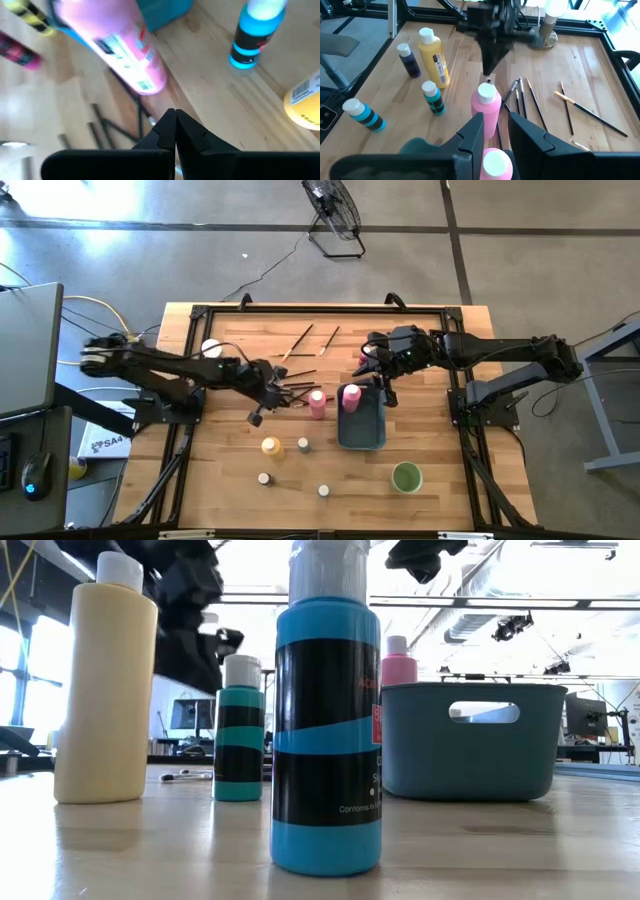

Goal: Pick & Place Paint Supplies
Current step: Put the large pink paint bottle into the blue bin

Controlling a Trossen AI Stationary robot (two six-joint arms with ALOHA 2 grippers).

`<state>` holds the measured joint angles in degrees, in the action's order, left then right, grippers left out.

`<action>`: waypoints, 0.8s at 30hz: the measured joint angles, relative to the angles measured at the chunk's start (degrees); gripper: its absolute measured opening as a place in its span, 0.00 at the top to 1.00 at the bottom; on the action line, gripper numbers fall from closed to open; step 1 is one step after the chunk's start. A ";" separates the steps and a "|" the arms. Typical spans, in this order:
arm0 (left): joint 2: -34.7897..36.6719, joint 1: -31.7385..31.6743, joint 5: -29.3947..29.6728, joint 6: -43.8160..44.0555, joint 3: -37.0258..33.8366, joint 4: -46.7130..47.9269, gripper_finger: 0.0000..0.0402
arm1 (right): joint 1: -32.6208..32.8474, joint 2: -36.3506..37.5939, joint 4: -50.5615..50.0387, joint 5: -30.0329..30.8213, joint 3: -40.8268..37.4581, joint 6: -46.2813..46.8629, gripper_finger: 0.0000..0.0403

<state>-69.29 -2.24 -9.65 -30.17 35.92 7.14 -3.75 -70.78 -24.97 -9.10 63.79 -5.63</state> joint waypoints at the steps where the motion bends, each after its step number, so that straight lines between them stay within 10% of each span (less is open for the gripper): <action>1: 1.92 0.00 0.04 0.01 0.06 2.05 1.00 | 0.02 0.00 -0.08 0.00 0.02 -0.02 0.80; 24: 38.95 0.02 -0.99 1.87 0.02 16.65 1.00 | 0.02 0.00 -0.33 0.00 0.01 -0.02 0.80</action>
<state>-30.34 -2.22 -10.63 -28.31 35.94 23.79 -3.73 -70.78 -25.30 -9.10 63.80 -5.65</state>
